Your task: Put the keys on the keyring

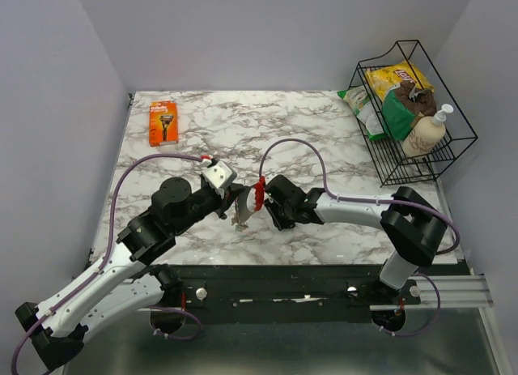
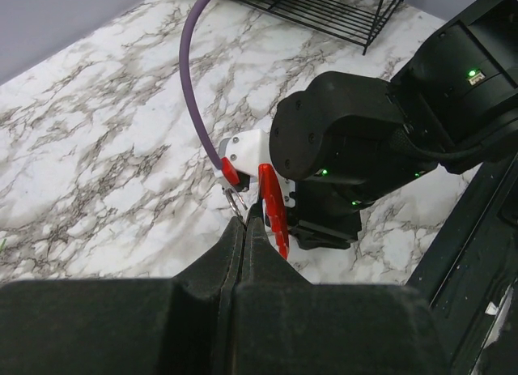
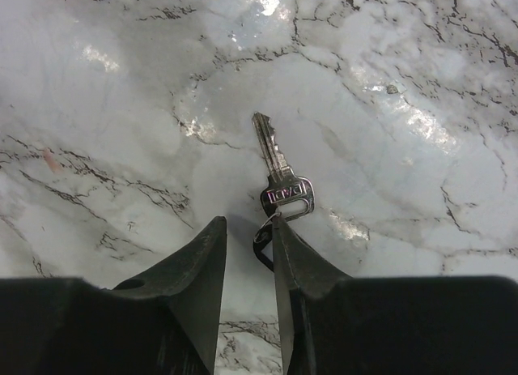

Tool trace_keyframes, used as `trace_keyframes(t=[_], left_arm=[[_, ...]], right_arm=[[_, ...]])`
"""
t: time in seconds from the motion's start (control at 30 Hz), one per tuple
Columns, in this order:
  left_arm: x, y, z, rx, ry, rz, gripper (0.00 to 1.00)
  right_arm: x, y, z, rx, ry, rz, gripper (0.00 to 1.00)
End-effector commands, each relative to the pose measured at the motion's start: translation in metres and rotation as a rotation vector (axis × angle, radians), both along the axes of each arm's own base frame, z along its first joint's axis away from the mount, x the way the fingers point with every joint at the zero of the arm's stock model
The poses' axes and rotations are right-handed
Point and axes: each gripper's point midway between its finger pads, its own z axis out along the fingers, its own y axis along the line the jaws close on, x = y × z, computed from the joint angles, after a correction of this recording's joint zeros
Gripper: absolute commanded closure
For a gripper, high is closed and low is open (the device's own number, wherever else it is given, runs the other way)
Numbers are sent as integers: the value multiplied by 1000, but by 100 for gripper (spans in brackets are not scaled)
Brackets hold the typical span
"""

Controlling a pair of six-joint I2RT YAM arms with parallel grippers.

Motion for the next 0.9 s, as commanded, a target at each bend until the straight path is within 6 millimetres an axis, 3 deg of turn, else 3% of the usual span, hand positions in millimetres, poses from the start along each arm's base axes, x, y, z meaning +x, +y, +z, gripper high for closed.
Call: trace_keyframes(t=[0.0,0.1,0.23,0.33,0.53,0.87], left_arm=[[0,2,14,-39,-22,13,100],[0,1,15,-39,-25,11,100],[0,1,14,-38,-24,10,100],[0,2,15,-39,-26,13,100],[-1,2,17,-30,-28,3,100],[-5,-1,6,65,-13,-47,100]], right_arm=[[4,4,-3,-23,-4,-9,64],[4,1,-7,-41,-1,-21,67],[4,0,-5,-43,-7,-28,86],[6,0,4,-25,-21,-28,93],[9,-2,27,6,-70,-31,100],[7,-4,73,119,-154,2,99]])
